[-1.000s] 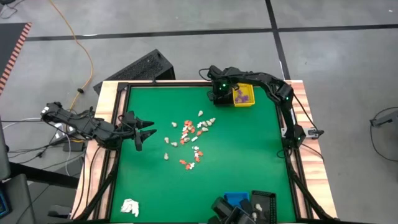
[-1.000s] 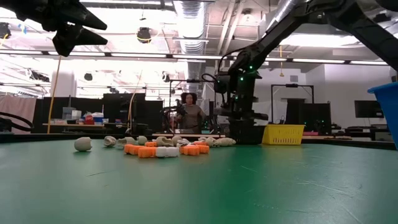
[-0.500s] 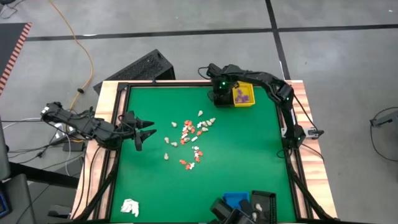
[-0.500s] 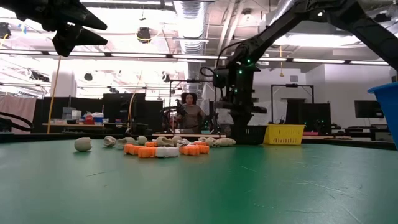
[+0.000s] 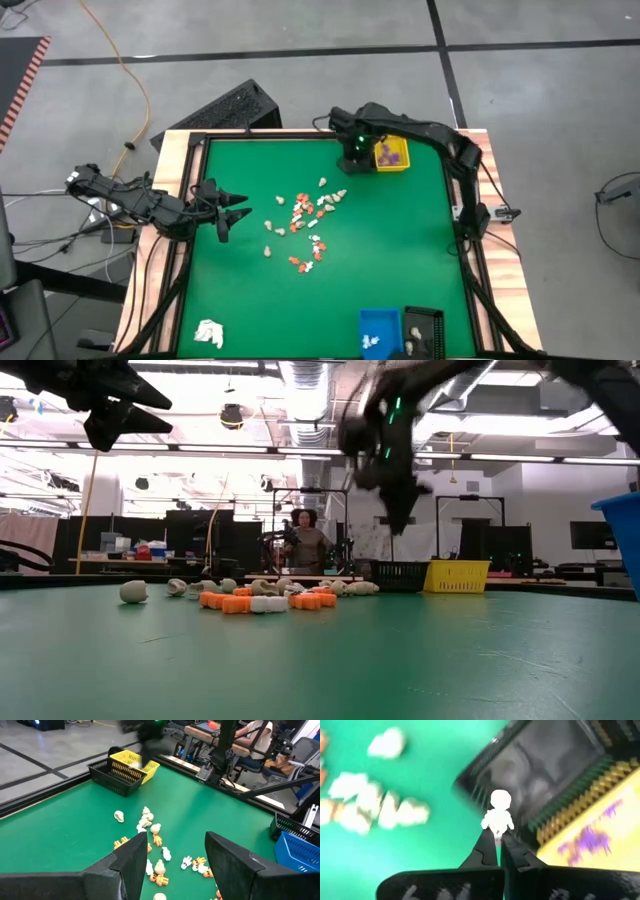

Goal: Sort Halloween decoration
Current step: Put the white skeleton toy into the blue basket

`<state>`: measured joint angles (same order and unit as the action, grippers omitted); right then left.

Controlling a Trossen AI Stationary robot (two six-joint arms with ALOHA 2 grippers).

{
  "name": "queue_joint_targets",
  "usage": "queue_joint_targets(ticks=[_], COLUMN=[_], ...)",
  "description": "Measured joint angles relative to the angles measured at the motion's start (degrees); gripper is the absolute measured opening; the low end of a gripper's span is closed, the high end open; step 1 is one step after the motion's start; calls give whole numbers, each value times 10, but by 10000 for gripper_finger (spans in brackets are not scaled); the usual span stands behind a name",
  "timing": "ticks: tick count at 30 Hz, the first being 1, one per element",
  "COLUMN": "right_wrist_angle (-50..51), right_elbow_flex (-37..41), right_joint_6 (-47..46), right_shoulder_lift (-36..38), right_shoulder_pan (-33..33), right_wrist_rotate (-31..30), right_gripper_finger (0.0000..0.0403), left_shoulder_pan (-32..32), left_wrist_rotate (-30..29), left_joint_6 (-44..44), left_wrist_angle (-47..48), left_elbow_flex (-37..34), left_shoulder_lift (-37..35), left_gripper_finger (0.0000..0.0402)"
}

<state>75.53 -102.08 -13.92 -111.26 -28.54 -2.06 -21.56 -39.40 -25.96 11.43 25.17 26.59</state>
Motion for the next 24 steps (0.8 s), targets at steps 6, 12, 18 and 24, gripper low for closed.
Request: queue_joint_targets(ticks=[6,12,18,24], right_wrist_angle=[73,77,9,-135], right_elbow_flex=[40,103,145,158], right_joint_6=[-107,-369,-671,-716], right_shoulder_lift=[139,248,262,189], right_shoulder_pan=[149,393,628,746], right_wrist_rotate=[-11,-11,-44,-51], right_gripper_finger=[0,0,0,0], left_shoulder_pan=[0,0,0,0], left_wrist_rotate=[0,0,-1,-5], left_joint_6=[0,-1,-5,-14], left_wrist_angle=[4,3,3,2], left_elbow_flex=[0,0,0,0], left_shoulder_lift=[0,0,0,0], left_gripper_finger=[189,189,189,189])
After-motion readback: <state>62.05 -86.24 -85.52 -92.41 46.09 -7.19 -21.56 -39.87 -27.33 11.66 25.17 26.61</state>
